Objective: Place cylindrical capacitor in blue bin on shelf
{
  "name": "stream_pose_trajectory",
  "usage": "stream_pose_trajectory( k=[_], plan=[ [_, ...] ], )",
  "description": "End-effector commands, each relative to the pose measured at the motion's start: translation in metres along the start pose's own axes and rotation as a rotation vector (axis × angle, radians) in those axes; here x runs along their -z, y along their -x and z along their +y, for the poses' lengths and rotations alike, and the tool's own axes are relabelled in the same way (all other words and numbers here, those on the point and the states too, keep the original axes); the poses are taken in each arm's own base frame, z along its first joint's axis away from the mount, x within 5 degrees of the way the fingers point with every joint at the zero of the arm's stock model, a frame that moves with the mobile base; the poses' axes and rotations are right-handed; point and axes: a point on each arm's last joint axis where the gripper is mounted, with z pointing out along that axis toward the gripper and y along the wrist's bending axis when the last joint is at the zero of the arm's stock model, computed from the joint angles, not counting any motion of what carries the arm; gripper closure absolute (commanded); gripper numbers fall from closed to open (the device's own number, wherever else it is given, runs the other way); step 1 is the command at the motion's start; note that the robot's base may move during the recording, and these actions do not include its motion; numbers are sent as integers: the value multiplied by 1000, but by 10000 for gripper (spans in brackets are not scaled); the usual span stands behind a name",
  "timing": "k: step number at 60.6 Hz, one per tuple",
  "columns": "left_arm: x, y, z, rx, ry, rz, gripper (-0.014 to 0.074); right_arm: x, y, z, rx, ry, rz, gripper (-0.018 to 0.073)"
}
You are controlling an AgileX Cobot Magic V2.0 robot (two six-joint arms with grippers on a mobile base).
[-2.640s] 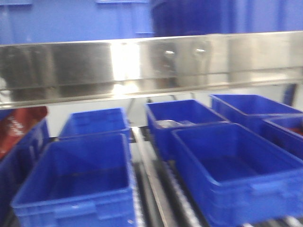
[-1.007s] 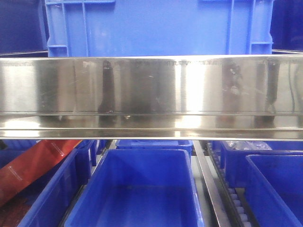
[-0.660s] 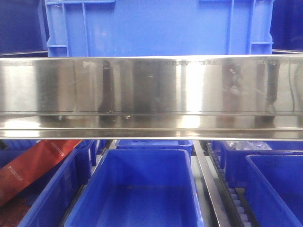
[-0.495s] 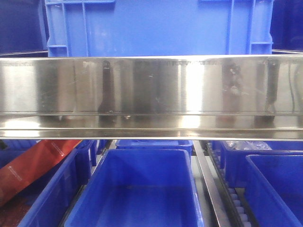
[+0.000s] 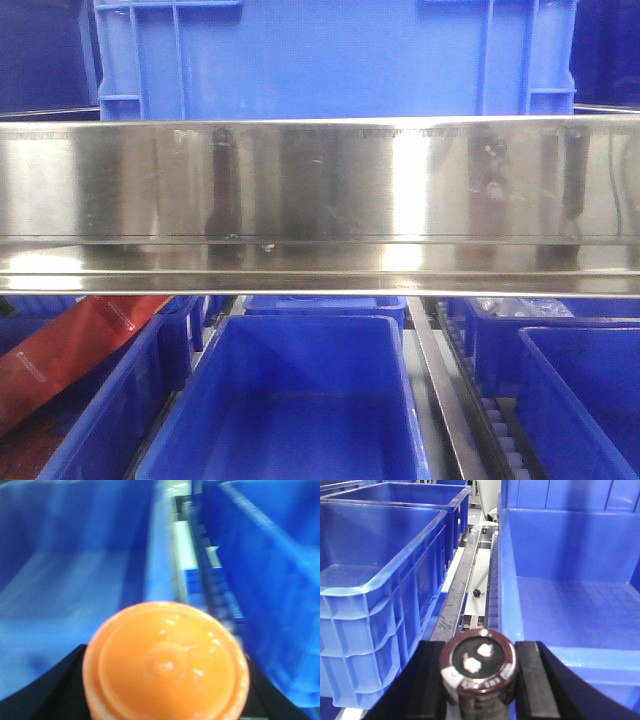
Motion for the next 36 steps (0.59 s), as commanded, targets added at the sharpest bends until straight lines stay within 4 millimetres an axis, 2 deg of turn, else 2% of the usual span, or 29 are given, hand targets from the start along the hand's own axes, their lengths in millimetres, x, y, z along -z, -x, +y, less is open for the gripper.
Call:
stream_pose_trajectory(
  k=[1,14,23,31,36],
  plan=[
    [-6,20,-12,-32,-67,-48,707,1,5,0,8,-1,-36,595],
    [-34,81,-55,-84,-236,-109,707,1,4,0,8,-1,-32,595],
    [-64,120,-88,-91,-312,-140,707,1,4,0,8,-1,-32,595],
    [-97,137,-118,-92,-364,-130,707,1,4,0,8,-1,-32,595],
    [-124,139,-135,-103,-376,-102,707,1,4,0,8,-1,-32,595]
  ],
)
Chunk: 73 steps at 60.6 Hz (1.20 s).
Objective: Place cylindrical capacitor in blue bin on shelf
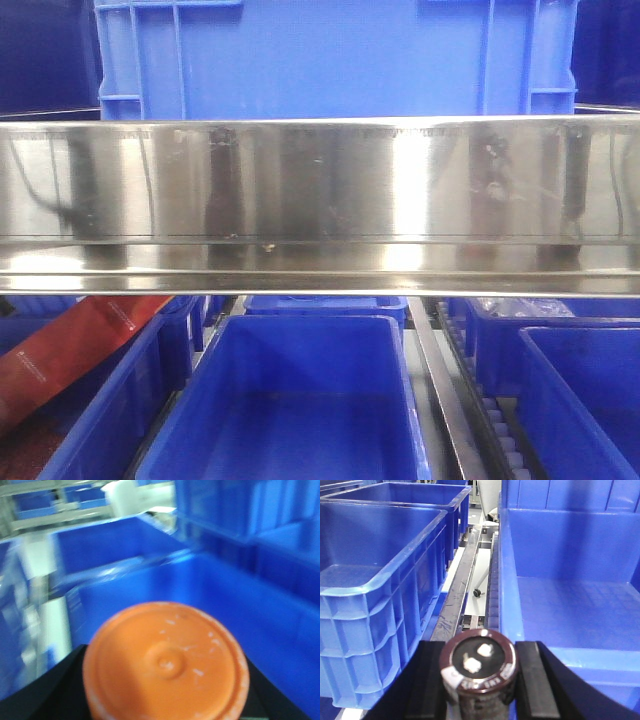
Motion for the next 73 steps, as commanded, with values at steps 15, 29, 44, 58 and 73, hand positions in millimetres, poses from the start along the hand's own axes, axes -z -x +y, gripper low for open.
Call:
stream_pose_trajectory(
  k=[15,29,44,58,73],
  plan=[
    [-100,-34,-21,3,-46,149,675,1,4,1,-5,6,-33,595],
    [-127,-58,-25,7,-53,233,251,1,4,1,-7,8,-33,595],
    [-129,-62,-25,16,-60,259,-6,1,4,1,-7,8,-33,595],
    [-95,-46,-21,15,-54,299,20,1,4,1,-7,8,-31,595],
    [-25,-17,-4,24,-17,287,411,1,3,1,-11,11,-20,595]
  ],
)
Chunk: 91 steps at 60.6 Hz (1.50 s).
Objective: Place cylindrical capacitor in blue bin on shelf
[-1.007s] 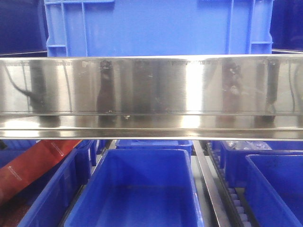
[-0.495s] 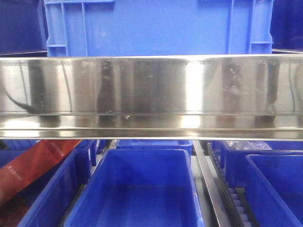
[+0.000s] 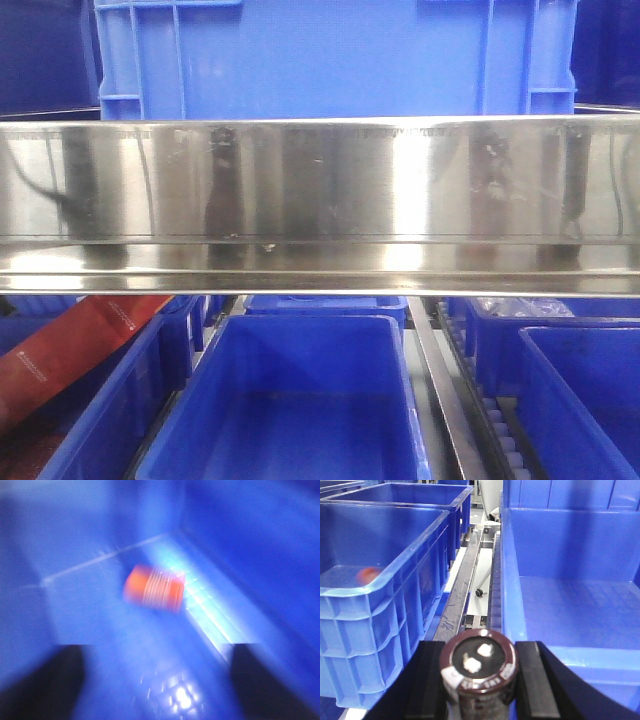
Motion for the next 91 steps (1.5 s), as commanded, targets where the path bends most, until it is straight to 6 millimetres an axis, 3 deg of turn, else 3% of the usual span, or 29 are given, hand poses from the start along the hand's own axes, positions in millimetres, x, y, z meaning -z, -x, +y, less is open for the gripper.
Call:
stream_pose_trajectory(
  k=[1,6,14,15,31,42,51,62,72,78,91],
  plan=[
    [38,3,8,17,18,-26,448,1,3,0,-1,4,-17,595],
    [61,0,13,28,31,-41,559,1,2,1,-7,8,-12,595],
    [90,-17,22,44,58,-57,666,1,2,1,-7,8,-8,595],
    [100,-19,23,46,61,-76,673,1,2,1,-7,8,-8,595],
    [151,-82,32,133,107,-155,687,-3,8,1,-7,8,-8,595],
    [185,-134,32,177,142,-226,687,-10,37,5,39,34,-39,595],
    [206,-178,27,218,152,-259,687,-23,78,21,69,135,-85,595],
    [228,-217,20,218,150,-326,687,-66,117,59,125,280,-63,595],
    [245,-231,16,216,150,-383,687,-105,138,103,176,393,9,595],
    [248,-234,16,215,152,-384,687,-135,138,126,202,424,90,595],
    [247,-234,16,215,152,-382,687,-211,111,159,222,439,272,595]
  ],
)
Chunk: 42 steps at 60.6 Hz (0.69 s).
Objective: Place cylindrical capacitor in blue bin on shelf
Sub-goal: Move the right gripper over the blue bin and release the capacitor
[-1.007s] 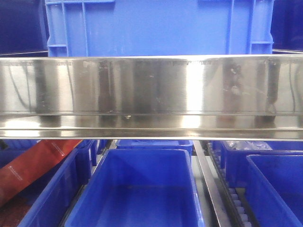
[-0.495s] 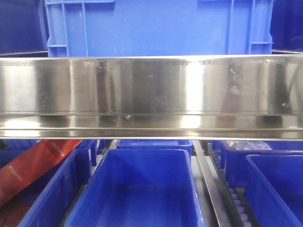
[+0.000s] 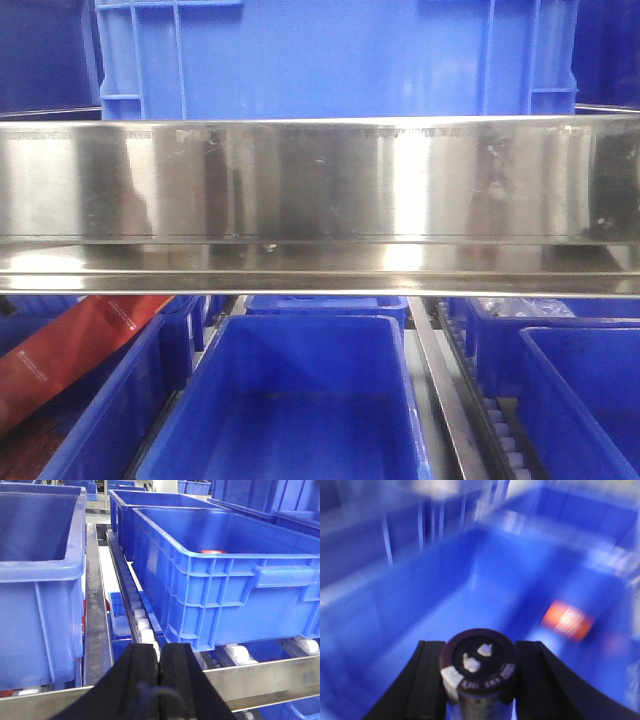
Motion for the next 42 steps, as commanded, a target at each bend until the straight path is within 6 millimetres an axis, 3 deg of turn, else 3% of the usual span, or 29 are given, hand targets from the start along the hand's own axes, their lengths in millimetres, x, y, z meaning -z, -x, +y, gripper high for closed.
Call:
stream_pose_trajectory(
  k=[1,10,20,23,27,34,38,42],
  plan=[
    [1,0,0,10,-2,-12,687,-30,-5,-1,12,4,59,595],
    [1,0,0,10,-1,-9,687,-76,-25,-2,7,8,162,595],
    [1,0,-1,16,-8,-8,687,-97,-35,-3,5,9,206,591],
    [1,0,-1,20,-11,-6,687,-96,-35,-3,5,9,205,539],
    [1,-1,-2,28,-19,-4,687,-96,-35,-3,5,9,205,404],
    [1,-1,-3,37,-28,-3,687,-96,-36,-4,-4,8,216,64],
    [1,-1,-3,37,-28,0,687,-96,-37,-4,-4,8,225,-18],
    [1,-1,-3,37,-28,0,687,-93,-36,-4,-4,9,226,-3]
  ],
)
